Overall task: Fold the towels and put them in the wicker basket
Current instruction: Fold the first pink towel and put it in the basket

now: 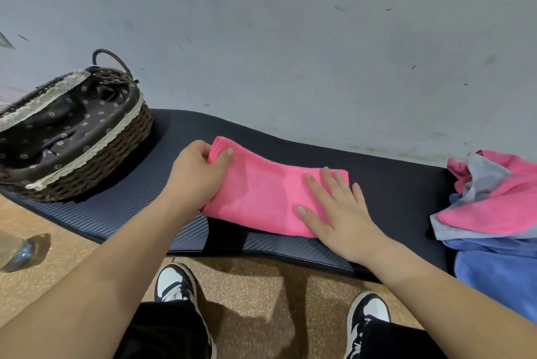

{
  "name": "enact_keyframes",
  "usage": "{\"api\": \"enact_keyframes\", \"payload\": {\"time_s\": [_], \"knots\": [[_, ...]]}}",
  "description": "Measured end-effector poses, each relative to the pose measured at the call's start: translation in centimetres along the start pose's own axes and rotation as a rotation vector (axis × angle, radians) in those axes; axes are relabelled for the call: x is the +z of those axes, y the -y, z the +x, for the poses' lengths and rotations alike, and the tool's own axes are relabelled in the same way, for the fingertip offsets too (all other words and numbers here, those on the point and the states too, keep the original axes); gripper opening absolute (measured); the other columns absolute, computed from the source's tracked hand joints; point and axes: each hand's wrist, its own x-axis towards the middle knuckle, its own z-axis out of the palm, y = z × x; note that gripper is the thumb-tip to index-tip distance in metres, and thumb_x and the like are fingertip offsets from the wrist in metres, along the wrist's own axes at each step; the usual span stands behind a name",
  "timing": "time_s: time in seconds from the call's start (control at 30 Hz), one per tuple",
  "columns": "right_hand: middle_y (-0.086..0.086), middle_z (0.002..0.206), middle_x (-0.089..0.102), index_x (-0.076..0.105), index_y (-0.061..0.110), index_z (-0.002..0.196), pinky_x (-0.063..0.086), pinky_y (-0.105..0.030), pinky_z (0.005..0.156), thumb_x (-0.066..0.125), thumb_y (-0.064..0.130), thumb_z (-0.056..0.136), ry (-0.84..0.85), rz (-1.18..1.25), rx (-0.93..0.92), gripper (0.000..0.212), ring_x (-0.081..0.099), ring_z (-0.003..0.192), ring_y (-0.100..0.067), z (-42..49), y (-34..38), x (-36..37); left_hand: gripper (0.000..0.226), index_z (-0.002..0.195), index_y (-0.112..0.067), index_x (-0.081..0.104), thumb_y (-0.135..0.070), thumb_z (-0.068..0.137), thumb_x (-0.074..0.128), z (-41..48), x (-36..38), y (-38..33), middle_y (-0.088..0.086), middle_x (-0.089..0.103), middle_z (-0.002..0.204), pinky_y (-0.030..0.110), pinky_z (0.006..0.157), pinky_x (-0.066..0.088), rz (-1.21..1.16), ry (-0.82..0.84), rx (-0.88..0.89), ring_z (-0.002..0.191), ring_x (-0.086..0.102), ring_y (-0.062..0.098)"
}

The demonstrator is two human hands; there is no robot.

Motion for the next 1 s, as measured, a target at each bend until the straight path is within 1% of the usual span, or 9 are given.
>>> {"api": "enact_keyframes", "payload": {"time_s": [0.07, 0.13, 0.2, 0.27, 0.47, 0.6, 0.73, 0.9, 1.0], "knots": [[-0.005, 0.170, 0.024, 0.043, 0.032, 0.157, 0.005, -0.047, 0.130, 0.028, 0.074, 0.097, -0.160, 0.149, 0.008, 0.075, 0.011, 0.160, -0.023, 0.4, 0.1, -1.1, 0.027, 0.098, -0.014, 0.064, -0.041, 0.096, 0.066, -0.8, 0.1, -1.3, 0.005, 0.070, 0.098, 0.045, 0.077, 0.059, -0.077, 0.025, 0.011, 0.091, 0.069, 0.023], [-0.004, 0.137, 0.062, 0.070, 0.024, 0.127, 0.039, -0.040, 0.114, 0.049, 0.059, 0.097, -0.329, 0.281, 0.044, 0.051, 0.053, 0.132, -0.022, 0.6, -0.1, -2.2, 0.023, 0.100, -0.015, 0.065, -0.038, 0.095, 0.067, -1.8, 1.1, -2.8, 0.007, 0.072, 0.099, 0.045, 0.077, 0.061, -0.133, 0.072, 0.011, 0.090, 0.072, 0.026], [0.006, 0.093, 0.066, 0.072, 0.024, 0.090, 0.047, -0.031, 0.081, 0.060, 0.041, 0.100, -0.361, 0.449, 0.135, 0.023, 0.061, 0.086, -0.012, 0.5, -0.6, -3.1, 0.023, 0.102, -0.013, 0.065, -0.035, 0.096, 0.067, -2.6, 2.9, -4.3, 0.011, 0.073, 0.095, 0.036, 0.060, 0.059, -0.160, 0.136, 0.018, 0.077, 0.073, 0.027], [0.003, 0.072, 0.059, 0.066, 0.006, 0.079, 0.042, -0.030, 0.063, 0.058, 0.039, 0.102, -0.275, 0.628, 0.248, 0.041, 0.052, 0.065, -0.015, 0.5, -1.4, -3.4, 0.023, 0.102, -0.011, 0.064, -0.032, 0.096, 0.069, -3.3, 5.2, -5.7, 0.009, 0.071, 0.081, 0.030, 0.049, 0.055, -0.163, 0.195, 0.046, 0.058, 0.069, 0.021], [-0.011, 0.069, 0.067, 0.068, -0.009, 0.108, 0.052, -0.031, 0.051, 0.049, 0.037, 0.108, -0.111, 1.099, 0.456, 0.050, 0.060, 0.053, -0.021, 0.7, -2.9, -4.2, 0.019, 0.096, -0.012, 0.063, -0.030, 0.094, 0.070, -3.9, 12.3, -7.1, 0.002, 0.071, 0.068, 0.044, 0.064, 0.064, -0.070, 0.327, 0.151, 0.056, 0.073, 0.026], [-0.007, 0.070, 0.067, 0.070, -0.007, 0.097, 0.052, -0.029, 0.049, 0.049, 0.037, 0.108, -0.122, 1.093, 0.467, 0.050, 0.061, 0.053, -0.016, 0.8, -2.9, -4.1, 0.038, 0.102, -0.010, 0.064, -0.047, 0.098, 0.061, -3.9, 14.5, -6.7, 0.011, 0.074, 0.074, 0.048, 0.077, 0.060, 0.179, 0.418, 0.194, 0.069, 0.072, 0.030], [-0.009, 0.069, 0.068, 0.070, 0.000, 0.085, 0.052, -0.029, 0.049, 0.063, 0.034, 0.102, -0.186, 1.118, 0.474, 0.038, 0.062, 0.053, -0.016, 0.7, -3.3, -3.7, 0.026, 0.106, -0.015, 0.063, -0.036, 0.106, 0.048, -4.0, 13.8, -6.4, 0.011, 0.075, 0.073, 0.039, 0.065, 0.062, 0.124, 0.457, 0.198, 0.056, 0.072, 0.025], [0.000, 0.080, 0.072, 0.073, 0.011, 0.096, 0.054, -0.029, 0.057, 0.081, 0.027, 0.088, -0.231, 0.775, 0.435, 0.020, 0.065, 0.064, -0.014, 1.2, -3.7, -3.3, 0.029, 0.120, -0.022, 0.063, -0.039, 0.096, 0.064, -2.3, 10.7, -3.8, -0.006, 0.065, 0.104, 0.028, 0.078, 0.045, 0.314, 0.175, 0.330, 0.086, 0.060, 0.009], [0.007, 0.117, 0.063, 0.063, 0.025, 0.132, 0.052, -0.034, 0.088, 0.074, 0.037, 0.089, -0.444, 0.362, 0.195, 0.046, 0.062, 0.105, -0.014, 1.5, -3.8, -3.1, 0.043, 0.124, -0.017, 0.056, -0.044, 0.093, 0.068, -1.3, 9.7, -2.1, 0.002, 0.058, 0.114, 0.034, 0.081, 0.049, 0.280, 0.167, 0.134, 0.093, 0.059, 0.017]]}}
